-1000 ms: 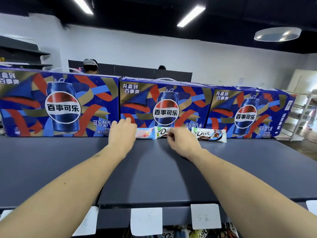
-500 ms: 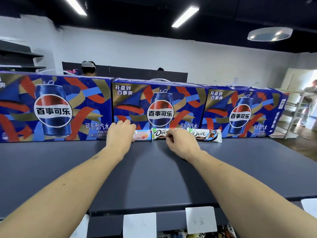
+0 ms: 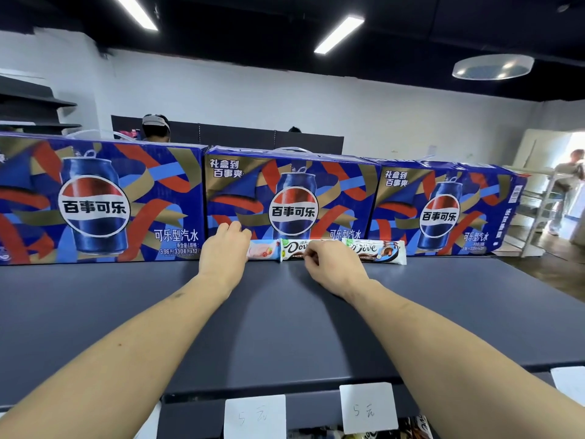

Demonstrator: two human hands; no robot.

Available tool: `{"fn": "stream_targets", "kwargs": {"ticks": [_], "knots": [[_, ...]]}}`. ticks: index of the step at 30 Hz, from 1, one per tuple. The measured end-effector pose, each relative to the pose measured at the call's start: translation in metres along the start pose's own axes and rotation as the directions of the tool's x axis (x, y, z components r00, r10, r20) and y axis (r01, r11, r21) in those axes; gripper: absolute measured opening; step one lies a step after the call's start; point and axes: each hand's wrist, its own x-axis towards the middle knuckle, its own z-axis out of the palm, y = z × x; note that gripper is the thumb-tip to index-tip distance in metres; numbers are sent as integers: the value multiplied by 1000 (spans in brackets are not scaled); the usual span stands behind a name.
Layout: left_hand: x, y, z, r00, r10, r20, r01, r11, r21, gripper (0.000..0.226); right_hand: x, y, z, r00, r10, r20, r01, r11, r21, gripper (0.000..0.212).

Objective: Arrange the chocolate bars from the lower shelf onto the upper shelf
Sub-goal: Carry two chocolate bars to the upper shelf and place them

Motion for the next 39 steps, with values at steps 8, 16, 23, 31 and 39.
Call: {"fn": "stream_targets", "kwargs": {"ticks": [8, 16, 23, 31, 39], "knots": [[-3, 3, -1, 999, -1, 50, 3, 999, -33, 34, -2, -3, 0, 1000, 10, 4, -10, 1000, 11, 15], [-3, 4, -4, 999, -20, 25, 20, 1000, 0, 37, -2, -7, 0, 1000, 14, 9, -14, 1000, -4, 16], [0, 1, -3, 1000, -15, 15, 16, 1000, -23, 43, -3, -8, -2, 999, 17, 27, -17, 1000, -9, 16], [-10, 1, -19, 1000, 14, -16, -13, 999, 37, 16, -10, -17, -9, 1000, 29, 3, -29, 999, -34, 17], [-44, 22, -45, 999, 4, 39, -5, 1000, 30, 26, -46, -23, -27, 999, -23, -30, 22, 1000, -21, 18]]}}
